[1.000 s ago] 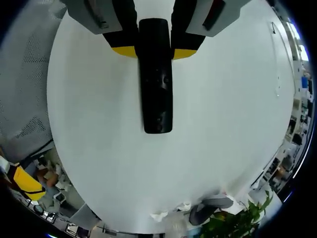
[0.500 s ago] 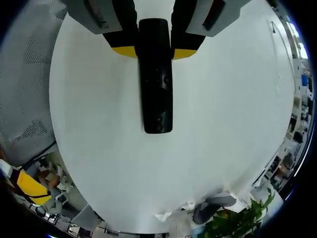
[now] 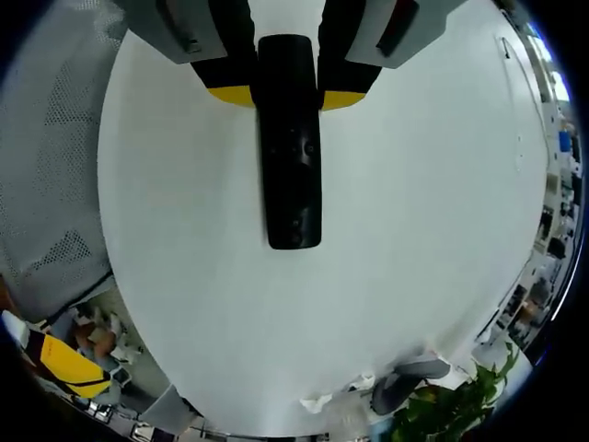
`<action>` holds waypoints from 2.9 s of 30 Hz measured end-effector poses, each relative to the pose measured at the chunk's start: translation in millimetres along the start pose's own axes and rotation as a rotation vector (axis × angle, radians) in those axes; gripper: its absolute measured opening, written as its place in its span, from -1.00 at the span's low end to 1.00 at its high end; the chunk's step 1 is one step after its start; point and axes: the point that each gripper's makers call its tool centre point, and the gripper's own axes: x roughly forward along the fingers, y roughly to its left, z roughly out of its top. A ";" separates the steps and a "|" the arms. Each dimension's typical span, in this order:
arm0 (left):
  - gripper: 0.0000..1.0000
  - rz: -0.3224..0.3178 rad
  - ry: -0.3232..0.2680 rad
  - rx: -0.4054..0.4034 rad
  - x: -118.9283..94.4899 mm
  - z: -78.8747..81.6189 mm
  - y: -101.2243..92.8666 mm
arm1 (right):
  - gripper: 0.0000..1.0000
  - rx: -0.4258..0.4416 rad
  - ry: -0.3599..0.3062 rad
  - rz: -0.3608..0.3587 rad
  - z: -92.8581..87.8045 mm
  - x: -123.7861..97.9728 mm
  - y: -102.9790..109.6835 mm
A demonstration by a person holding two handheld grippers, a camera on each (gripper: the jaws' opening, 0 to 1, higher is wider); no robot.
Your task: Press the specified remote control buttons in sequence, fully releasing each button before pressing the next.
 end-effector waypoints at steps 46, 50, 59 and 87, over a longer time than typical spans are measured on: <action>-0.54 -0.005 -0.048 -0.007 -2.5 -3.6 -36.8 | -1.00 -0.044 0.002 0.005 0.2 0.3 4.3; -0.54 -0.007 -0.047 0.001 -2.7 -4.4 -42.3 | -1.00 -0.049 0.002 0.007 0.0 0.8 4.5; -0.54 -0.011 -0.053 0.004 -3.0 -4.9 -49.5 | -1.00 -0.047 0.003 0.010 -0.2 0.8 5.1; -0.53 -0.021 -0.088 0.014 -4.5 -5.3 -80.1 | -1.00 -0.053 0.034 0.024 -5.4 2.6 8.8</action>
